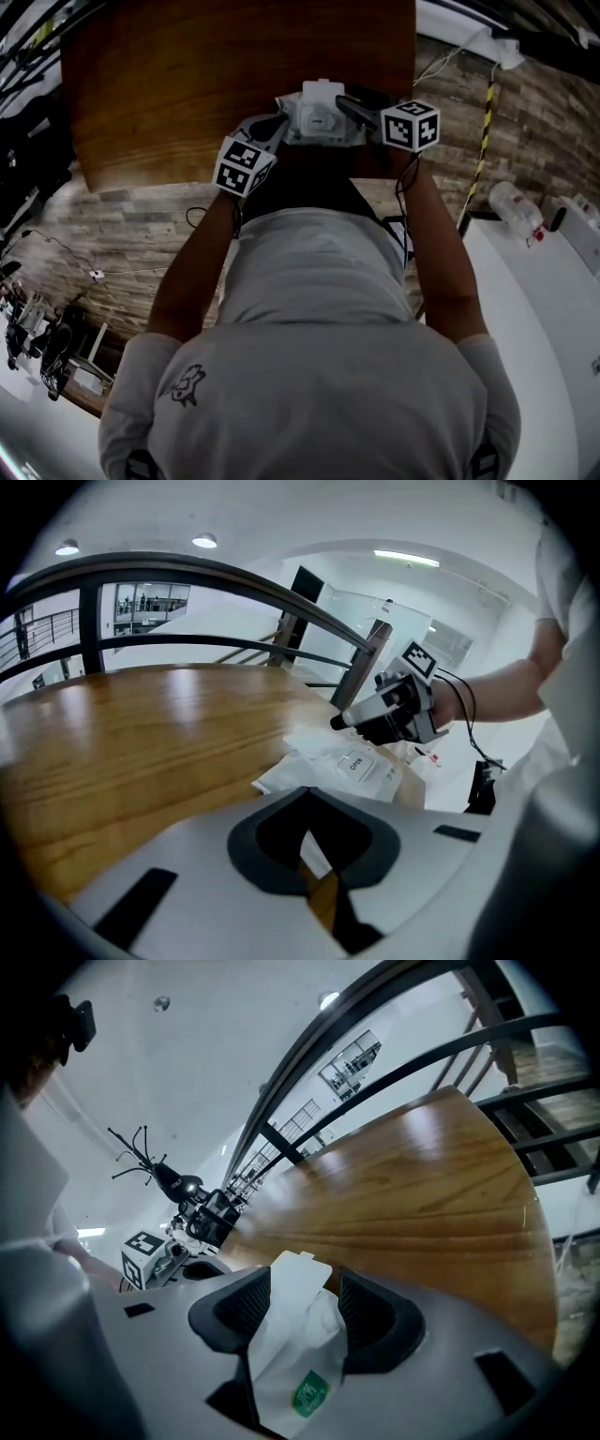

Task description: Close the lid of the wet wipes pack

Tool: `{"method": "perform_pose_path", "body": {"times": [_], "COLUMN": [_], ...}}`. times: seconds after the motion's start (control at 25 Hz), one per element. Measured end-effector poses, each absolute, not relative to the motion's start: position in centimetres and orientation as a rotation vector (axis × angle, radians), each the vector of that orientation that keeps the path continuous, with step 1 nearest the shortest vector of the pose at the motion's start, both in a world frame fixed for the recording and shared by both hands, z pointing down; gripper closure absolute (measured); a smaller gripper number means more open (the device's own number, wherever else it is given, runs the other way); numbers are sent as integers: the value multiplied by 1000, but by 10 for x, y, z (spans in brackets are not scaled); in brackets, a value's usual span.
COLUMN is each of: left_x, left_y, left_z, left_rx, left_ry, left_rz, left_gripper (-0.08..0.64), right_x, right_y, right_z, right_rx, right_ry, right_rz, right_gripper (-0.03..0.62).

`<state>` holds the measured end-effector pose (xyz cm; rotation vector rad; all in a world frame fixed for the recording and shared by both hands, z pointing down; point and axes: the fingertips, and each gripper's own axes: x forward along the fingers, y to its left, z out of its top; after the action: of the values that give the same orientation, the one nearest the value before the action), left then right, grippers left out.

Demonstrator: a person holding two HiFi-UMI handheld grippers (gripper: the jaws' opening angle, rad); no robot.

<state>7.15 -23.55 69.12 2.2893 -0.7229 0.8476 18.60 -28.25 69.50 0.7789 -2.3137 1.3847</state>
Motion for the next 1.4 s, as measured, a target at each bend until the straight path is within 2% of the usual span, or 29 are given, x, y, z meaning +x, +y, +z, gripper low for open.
{"method": "perform_pose_path", "body": {"times": [0.52,1.4], "left_x": [78,77], "left_y": [-236,-235], "left_z": [709,710], "left_rx": [2271,2266], "left_ry": [-645,-672], "left_rz": [885,887], "left_gripper": [546,548], "right_x": [179,169], "right_y": [-281,-280], "right_z": [711,675], "right_rx": [716,712], "right_ry": [-2218,-2362], "right_rz": [1353,1256], "right_gripper": [383,376]}}
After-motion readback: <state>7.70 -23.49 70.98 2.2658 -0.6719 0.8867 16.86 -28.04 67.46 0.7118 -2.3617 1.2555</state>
